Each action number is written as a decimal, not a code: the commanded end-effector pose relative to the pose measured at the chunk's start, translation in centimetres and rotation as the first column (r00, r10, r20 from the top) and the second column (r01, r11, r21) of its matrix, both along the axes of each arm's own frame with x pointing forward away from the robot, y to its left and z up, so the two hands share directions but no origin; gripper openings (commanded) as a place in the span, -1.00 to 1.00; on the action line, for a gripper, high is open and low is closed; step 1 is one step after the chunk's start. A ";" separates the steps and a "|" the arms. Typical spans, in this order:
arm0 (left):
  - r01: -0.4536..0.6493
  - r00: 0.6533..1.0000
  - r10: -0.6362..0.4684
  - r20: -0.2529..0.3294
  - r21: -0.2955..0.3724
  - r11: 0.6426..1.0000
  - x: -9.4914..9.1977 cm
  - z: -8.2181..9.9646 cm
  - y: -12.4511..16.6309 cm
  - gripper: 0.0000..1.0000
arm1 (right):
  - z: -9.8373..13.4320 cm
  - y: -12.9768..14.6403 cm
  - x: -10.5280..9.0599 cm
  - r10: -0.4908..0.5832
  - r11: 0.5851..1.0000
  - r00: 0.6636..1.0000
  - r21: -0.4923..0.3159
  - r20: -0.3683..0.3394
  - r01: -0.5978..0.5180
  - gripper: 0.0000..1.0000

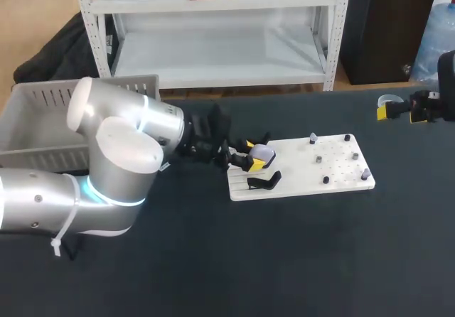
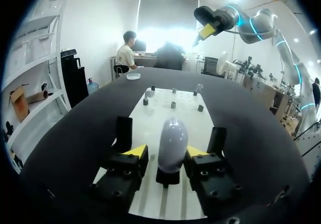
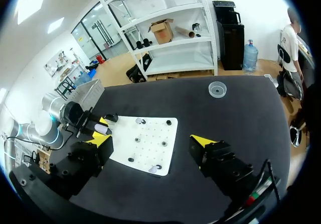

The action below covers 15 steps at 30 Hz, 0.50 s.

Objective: Pick up each earbud case from the left stands, insert the matching earbuds, close the lid, and place the case in the box.

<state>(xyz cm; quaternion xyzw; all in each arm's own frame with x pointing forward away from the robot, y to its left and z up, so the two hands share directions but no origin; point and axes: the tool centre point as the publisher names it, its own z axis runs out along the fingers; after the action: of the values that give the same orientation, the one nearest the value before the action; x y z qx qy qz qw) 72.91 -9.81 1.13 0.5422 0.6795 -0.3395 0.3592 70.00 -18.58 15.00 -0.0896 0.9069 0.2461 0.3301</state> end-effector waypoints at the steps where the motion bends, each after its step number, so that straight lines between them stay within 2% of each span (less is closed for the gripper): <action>1: 0.002 1.000 -0.002 0.002 -0.007 1.000 0.0 -0.2 0.1 -0.24 | 0.0 0.0 0.0 0.001 1.000 1.000 0.000 -0.001 -0.001 1.00; 12: 0.007 1.000 -0.007 0.006 -0.012 1.000 -0.1 0.0 0.1 -0.38 | 0.0 0.0 0.0 0.001 1.000 1.000 0.000 -0.001 -0.001 1.00; 15: 0.009 1.000 -0.009 0.006 -0.014 1.000 -0.1 0.0 0.1 -0.58 | 0.0 0.0 0.0 0.001 1.000 1.000 0.000 -0.001 -0.001 1.00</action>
<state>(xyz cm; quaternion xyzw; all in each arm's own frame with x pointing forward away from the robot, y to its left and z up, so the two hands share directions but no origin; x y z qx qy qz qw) 72.77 -9.82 1.26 0.5439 0.6752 -0.3427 0.3618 70.00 -18.58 15.00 -0.0896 0.9069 0.2461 0.3301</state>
